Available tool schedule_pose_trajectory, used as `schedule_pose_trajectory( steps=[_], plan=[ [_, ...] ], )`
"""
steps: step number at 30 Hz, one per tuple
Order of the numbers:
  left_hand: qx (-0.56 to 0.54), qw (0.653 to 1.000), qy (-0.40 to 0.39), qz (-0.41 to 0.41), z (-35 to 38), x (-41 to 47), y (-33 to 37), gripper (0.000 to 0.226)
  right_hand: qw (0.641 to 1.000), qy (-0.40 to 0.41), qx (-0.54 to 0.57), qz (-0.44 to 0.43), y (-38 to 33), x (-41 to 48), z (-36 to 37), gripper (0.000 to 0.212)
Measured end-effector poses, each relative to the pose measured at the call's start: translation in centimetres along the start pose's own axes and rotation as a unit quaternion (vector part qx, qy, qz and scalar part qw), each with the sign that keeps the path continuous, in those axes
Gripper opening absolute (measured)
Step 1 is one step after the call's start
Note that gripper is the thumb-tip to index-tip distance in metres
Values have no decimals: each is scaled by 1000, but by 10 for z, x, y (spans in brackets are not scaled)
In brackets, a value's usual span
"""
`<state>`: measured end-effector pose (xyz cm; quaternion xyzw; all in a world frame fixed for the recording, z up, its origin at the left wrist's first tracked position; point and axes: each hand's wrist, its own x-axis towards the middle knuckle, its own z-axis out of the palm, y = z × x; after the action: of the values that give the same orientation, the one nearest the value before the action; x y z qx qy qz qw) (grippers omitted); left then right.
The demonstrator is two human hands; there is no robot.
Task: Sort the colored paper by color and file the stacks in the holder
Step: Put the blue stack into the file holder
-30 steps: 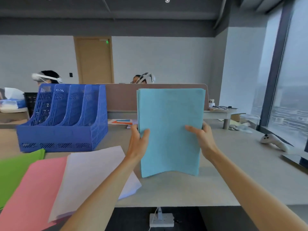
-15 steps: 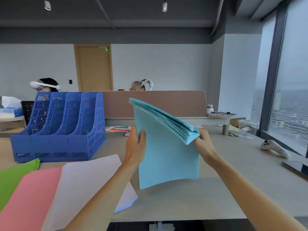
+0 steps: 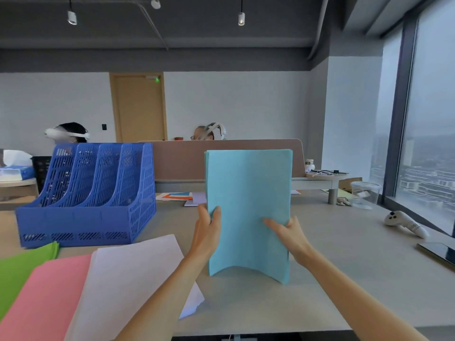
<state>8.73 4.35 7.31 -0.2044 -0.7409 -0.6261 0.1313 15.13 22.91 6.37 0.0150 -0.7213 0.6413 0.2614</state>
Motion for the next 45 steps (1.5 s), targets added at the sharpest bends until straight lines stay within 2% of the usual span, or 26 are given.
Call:
schedule_pose_trajectory(
  steps=[6, 9, 12, 14, 18, 20, 21, 24, 26, 28, 30, 34, 40, 45],
  plan=[
    [5, 998, 43, 40, 1, 8, 10, 20, 998, 59, 11, 3, -11, 8, 3, 13],
    [25, 1000, 0, 16, 3, -3, -4, 9, 997, 64, 7, 35, 3, -1, 7, 8],
    [36, 998, -29, 40, 3, -6, -8, 14, 995, 87, 11, 42, 4, -2, 9, 35],
    [41, 997, -23, 53, 1, 0, -6, 10, 993, 109, 19, 35, 2, 1, 11, 44],
    [72, 996, -50, -3, 0, -7, -17, 18, 991, 126, -18, 47, 20, -10, 20, 50],
    [68, 996, -62, -20, -3, -14, -21, 19, 990, 130, -38, 49, 20, -13, 27, 37],
    [62, 996, -54, -17, -8, -13, -20, 19, 990, 125, -44, 46, 14, -12, 32, 29],
    [26, 999, -16, -13, -36, 0, -6, 14, 994, 92, -57, 18, -11, -4, 47, 32],
    [-14, 1000, 8, -26, -65, 9, 1, 19, 997, 50, -54, -6, -27, 2, 64, 9],
    [-33, 998, 31, -34, -99, 14, 4, 29, 999, 11, -34, -18, -41, 9, 87, 22],
    [-30, 998, 53, -32, -136, 16, 3, 29, 999, -20, -15, -29, -52, 13, 119, 28],
    [25, 994, 99, -45, -210, 23, -12, 20, 997, -69, 3, -39, -47, 28, 197, 27],
    [99, 976, 187, -50, -302, 46, -48, 25, 992, -111, 14, -52, -28, 61, 318, 31],
    [94, 975, 200, -33, -360, 70, -72, 19, 989, -133, 12, -70, -19, 96, 387, 30]
  ],
)
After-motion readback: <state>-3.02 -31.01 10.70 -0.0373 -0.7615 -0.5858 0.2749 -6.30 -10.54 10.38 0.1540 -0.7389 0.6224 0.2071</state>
